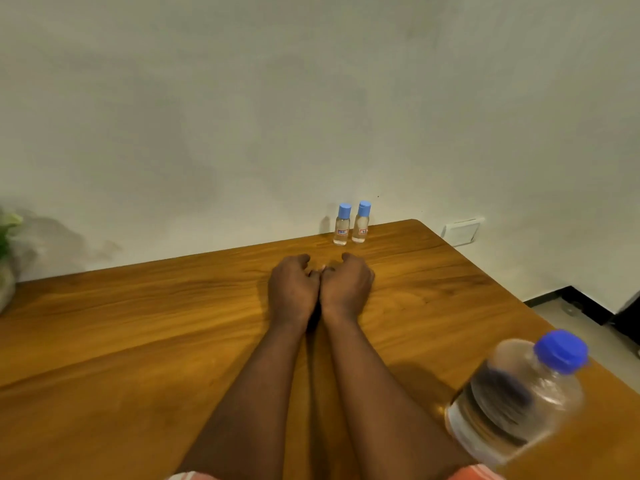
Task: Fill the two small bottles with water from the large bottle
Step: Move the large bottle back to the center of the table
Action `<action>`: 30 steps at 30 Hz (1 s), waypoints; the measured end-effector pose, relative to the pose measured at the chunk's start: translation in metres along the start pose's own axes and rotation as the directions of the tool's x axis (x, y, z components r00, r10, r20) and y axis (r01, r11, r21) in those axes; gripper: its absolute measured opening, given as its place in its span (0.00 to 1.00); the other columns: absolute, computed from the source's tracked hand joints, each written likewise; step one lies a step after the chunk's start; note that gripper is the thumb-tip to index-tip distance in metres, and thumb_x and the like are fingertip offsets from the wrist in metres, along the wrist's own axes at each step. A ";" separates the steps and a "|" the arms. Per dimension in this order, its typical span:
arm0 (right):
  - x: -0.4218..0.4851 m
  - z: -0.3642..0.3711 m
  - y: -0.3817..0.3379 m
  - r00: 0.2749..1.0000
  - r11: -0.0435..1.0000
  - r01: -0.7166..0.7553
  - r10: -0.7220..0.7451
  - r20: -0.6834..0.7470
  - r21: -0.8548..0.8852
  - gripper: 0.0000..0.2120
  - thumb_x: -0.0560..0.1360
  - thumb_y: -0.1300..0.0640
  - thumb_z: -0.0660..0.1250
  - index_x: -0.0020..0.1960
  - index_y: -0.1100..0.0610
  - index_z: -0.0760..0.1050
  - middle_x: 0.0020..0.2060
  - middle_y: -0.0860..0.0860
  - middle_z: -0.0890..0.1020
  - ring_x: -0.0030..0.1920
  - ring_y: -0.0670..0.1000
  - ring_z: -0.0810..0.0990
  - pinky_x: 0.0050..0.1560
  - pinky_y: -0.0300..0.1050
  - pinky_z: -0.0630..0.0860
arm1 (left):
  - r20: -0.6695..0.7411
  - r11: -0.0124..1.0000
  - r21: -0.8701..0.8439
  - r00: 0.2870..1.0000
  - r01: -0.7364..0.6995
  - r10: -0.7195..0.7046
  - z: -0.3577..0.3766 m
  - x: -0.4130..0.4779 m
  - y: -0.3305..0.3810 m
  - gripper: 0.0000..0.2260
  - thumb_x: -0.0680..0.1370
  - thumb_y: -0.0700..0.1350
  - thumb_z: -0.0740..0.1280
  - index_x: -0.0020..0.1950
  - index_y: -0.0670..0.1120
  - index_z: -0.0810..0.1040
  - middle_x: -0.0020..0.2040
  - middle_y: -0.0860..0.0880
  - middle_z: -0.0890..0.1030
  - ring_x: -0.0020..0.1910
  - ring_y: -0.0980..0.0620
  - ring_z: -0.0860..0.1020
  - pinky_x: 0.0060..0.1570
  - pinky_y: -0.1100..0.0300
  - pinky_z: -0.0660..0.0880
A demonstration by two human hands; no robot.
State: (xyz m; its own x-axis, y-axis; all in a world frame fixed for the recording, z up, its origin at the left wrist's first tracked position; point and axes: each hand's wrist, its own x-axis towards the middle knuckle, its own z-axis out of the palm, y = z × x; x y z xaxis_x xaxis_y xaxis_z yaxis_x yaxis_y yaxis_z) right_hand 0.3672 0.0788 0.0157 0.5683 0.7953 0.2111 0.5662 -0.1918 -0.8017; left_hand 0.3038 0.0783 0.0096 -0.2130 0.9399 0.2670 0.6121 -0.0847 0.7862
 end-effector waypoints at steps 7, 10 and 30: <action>-0.074 -0.051 0.015 0.982 0.995 0.097 -0.094 0.165 -0.011 0.19 0.75 0.59 0.68 0.66 0.61 0.75 0.60 0.57 0.80 0.63 0.57 0.75 0.61 0.47 0.72 | -0.025 0.996 -0.073 0.999 0.041 -0.043 -0.044 -0.093 0.003 0.16 0.75 0.43 0.70 0.62 0.42 0.78 0.59 0.45 0.81 0.58 0.50 0.79 0.60 0.55 0.74; -0.110 -0.078 0.027 0.969 0.990 0.143 -0.144 0.201 0.024 0.20 0.75 0.60 0.67 0.66 0.61 0.75 0.60 0.57 0.80 0.64 0.56 0.76 0.62 0.47 0.71 | -0.012 0.997 -0.058 0.999 0.049 -0.050 -0.061 -0.135 0.004 0.16 0.74 0.43 0.70 0.62 0.43 0.78 0.59 0.45 0.81 0.58 0.50 0.79 0.60 0.57 0.74; -0.190 -0.218 0.104 0.972 0.966 0.148 -0.181 0.147 0.211 0.18 0.73 0.59 0.71 0.63 0.59 0.77 0.56 0.52 0.83 0.55 0.48 0.81 0.57 0.43 0.77 | -0.034 0.999 -0.034 0.999 -0.034 0.033 -0.056 -0.284 0.060 0.18 0.74 0.47 0.70 0.63 0.46 0.77 0.58 0.48 0.81 0.58 0.52 0.78 0.57 0.59 0.73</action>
State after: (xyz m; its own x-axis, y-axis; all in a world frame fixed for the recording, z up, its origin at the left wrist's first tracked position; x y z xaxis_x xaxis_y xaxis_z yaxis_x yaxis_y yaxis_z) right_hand 0.4486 -0.2178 0.0142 0.3625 0.8926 0.2683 0.5055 0.0535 -0.8611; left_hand 0.3585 -0.2123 0.0126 -0.2185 0.9249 0.3113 0.5927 -0.1276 0.7952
